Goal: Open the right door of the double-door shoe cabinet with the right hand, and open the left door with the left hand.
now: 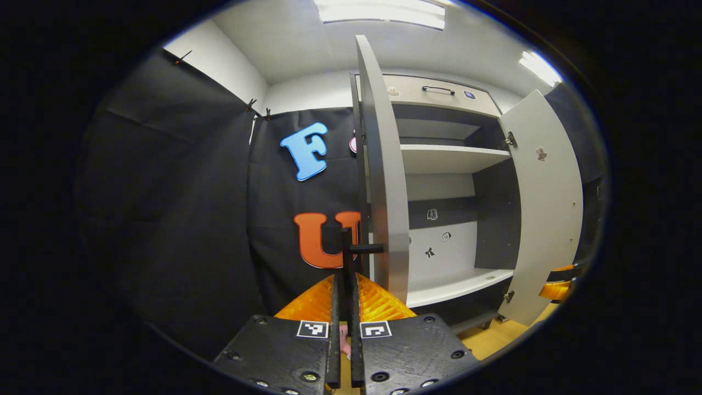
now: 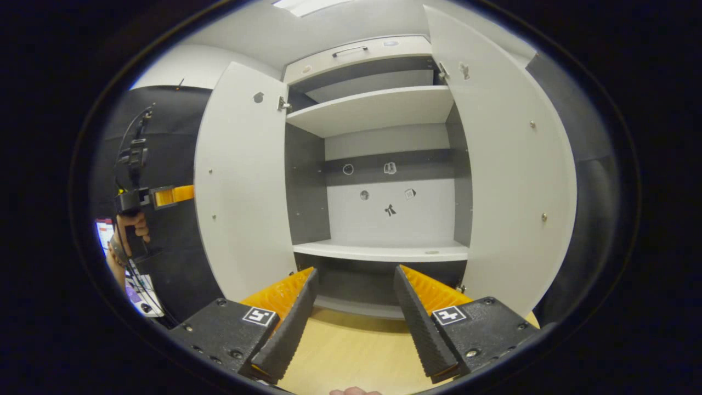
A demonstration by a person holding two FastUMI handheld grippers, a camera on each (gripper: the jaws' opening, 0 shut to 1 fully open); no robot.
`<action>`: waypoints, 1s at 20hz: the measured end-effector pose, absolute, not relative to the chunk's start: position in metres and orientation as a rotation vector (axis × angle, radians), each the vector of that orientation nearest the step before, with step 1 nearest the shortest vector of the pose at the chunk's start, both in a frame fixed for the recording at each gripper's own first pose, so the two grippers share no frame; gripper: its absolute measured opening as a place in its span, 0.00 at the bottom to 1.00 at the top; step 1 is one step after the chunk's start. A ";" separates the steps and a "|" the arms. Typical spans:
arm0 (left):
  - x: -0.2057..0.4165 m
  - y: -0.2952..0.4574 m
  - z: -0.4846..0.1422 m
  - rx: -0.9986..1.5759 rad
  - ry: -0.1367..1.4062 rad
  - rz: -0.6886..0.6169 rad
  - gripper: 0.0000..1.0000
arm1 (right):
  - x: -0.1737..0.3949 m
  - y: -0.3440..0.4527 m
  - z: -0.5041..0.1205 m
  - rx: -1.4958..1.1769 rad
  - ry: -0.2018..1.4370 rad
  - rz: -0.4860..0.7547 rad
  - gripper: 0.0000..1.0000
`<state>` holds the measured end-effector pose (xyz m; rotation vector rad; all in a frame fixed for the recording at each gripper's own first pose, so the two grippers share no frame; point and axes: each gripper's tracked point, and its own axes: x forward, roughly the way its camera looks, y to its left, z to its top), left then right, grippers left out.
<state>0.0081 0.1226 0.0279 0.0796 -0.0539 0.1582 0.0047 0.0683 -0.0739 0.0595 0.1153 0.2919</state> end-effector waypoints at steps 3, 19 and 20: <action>-0.012 0.044 -0.011 0.050 -0.001 0.012 0.01 | 0.007 0.035 -0.068 0.031 0.072 0.190 0.89; 0.053 -0.045 -0.075 -0.099 0.030 -0.023 0.45 | -0.011 -0.013 -0.049 0.035 0.015 0.096 0.89; 0.052 -0.046 -0.074 -0.093 0.032 -0.026 0.61 | -0.011 -0.012 -0.049 0.038 0.019 0.099 0.89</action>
